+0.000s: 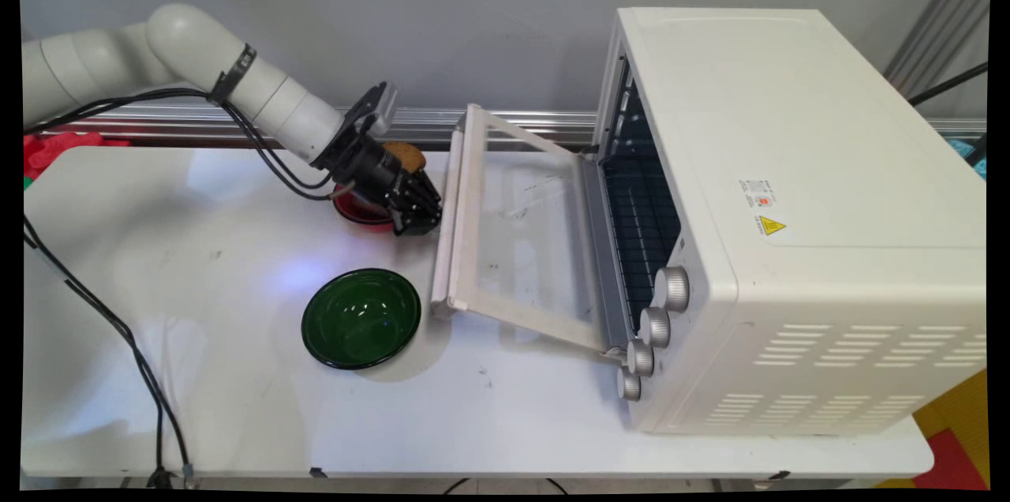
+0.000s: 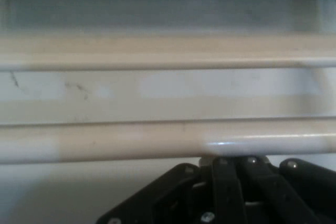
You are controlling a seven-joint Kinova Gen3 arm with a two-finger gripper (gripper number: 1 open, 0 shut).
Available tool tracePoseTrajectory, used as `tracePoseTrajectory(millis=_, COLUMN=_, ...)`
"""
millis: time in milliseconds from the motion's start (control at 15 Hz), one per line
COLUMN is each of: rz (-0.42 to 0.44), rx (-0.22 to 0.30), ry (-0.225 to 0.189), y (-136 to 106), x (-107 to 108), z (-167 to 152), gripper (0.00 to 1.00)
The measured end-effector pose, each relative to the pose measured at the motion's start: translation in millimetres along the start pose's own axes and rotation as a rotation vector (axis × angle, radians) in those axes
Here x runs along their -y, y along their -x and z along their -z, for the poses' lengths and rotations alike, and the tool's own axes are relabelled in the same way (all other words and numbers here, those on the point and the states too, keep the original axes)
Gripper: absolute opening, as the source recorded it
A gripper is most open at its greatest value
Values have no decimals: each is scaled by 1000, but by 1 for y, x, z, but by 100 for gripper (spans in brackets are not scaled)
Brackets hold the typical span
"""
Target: Close the oven
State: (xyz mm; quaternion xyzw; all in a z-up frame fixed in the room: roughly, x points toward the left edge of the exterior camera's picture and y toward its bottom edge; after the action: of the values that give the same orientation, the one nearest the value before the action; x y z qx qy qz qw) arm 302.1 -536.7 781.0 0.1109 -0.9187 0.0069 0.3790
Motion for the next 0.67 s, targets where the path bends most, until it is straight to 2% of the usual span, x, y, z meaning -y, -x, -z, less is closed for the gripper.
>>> tracePoseTrajectory(millis=667, rz=45, rx=-184, ry=31, y=-39, x=3, z=16, gripper=0)
